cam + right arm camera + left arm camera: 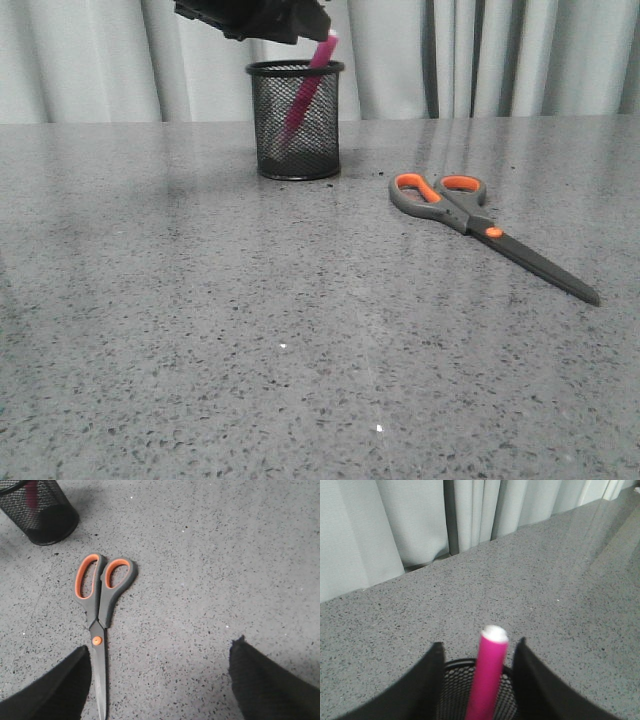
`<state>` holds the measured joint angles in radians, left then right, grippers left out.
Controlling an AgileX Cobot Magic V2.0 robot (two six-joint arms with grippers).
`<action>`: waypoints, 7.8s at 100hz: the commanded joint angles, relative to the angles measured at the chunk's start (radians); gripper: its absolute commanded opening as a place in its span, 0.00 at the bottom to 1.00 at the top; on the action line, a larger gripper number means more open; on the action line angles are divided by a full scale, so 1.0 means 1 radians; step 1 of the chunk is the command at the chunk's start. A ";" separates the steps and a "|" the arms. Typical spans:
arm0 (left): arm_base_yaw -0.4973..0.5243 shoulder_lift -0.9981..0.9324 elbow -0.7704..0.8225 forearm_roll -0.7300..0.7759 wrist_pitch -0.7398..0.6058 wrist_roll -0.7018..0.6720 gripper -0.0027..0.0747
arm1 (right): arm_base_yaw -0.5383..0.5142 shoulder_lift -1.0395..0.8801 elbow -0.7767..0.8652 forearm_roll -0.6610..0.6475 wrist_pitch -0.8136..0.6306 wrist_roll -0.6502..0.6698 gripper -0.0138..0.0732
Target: Put pen and scissors into bin
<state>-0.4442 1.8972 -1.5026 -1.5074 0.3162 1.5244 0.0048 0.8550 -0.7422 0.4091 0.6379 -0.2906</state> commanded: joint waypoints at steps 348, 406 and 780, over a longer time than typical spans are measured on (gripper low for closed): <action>0.491 -1.074 0.774 0.310 0.006 -0.273 0.01 | 0.427 0.315 -0.196 -0.302 -0.698 0.142 0.07; 0.491 -1.074 0.774 0.310 0.010 -0.273 0.01 | 0.516 0.793 -0.500 -0.302 -1.316 0.142 0.07; 0.491 -1.865 1.341 -0.021 -0.047 -0.050 0.01 | 0.387 -0.701 0.587 -0.368 -0.794 0.136 0.09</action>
<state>0.0433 0.0215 -0.1355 -1.4983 0.2583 1.4760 0.3994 0.1470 -0.1294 0.0360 -0.0791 -0.1484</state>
